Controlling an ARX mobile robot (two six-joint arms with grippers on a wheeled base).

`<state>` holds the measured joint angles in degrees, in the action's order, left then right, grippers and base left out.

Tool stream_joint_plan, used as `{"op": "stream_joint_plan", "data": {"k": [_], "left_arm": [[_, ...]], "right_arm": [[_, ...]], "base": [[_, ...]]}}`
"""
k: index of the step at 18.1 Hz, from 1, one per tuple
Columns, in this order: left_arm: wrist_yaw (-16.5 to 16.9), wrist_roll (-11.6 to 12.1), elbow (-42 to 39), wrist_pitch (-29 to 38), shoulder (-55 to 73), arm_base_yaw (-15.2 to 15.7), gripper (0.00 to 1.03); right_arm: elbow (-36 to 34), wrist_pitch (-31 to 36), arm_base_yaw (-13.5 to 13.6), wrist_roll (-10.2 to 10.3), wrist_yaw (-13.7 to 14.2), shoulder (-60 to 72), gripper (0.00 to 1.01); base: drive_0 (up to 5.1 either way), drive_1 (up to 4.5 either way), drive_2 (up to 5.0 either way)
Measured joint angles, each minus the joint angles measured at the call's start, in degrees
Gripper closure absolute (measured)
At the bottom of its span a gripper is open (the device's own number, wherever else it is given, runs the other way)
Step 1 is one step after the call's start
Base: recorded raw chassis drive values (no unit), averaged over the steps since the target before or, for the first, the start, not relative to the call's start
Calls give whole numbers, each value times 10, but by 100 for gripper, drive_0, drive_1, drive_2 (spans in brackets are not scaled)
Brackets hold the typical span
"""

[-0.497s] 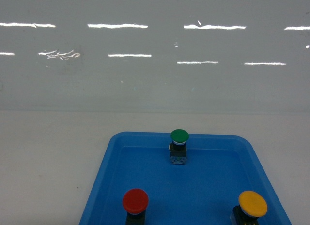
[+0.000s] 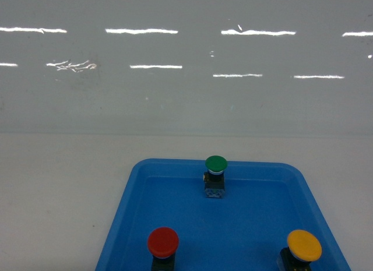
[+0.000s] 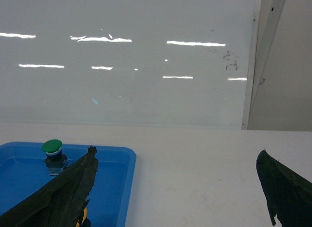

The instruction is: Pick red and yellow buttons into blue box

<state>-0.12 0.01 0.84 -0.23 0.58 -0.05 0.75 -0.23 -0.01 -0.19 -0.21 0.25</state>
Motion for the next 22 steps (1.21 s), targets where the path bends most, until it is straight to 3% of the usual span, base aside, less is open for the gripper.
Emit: {"op": "stream_joint_plan", "data": {"k": [15, 19, 20, 22], "left_arm": [[-1, 4, -1, 20, 2, -3, 5], [-14, 5, -3, 101, 70, -17, 5], [-26, 10, -2, 225, 194, -29, 5], [-31, 23, 3, 333, 346, -58, 5]], "right_arm": [[0, 12, 0, -1, -2, 5, 3], [-1, 96, 6, -14, -2, 72, 3], [-1, 196, 41, -22, 12, 182, 3], [2, 321, 77, -30, 17, 337, 3]], "base": [[0, 0, 0], [0, 0, 0], [0, 0, 0], [0, 0, 0]]}}
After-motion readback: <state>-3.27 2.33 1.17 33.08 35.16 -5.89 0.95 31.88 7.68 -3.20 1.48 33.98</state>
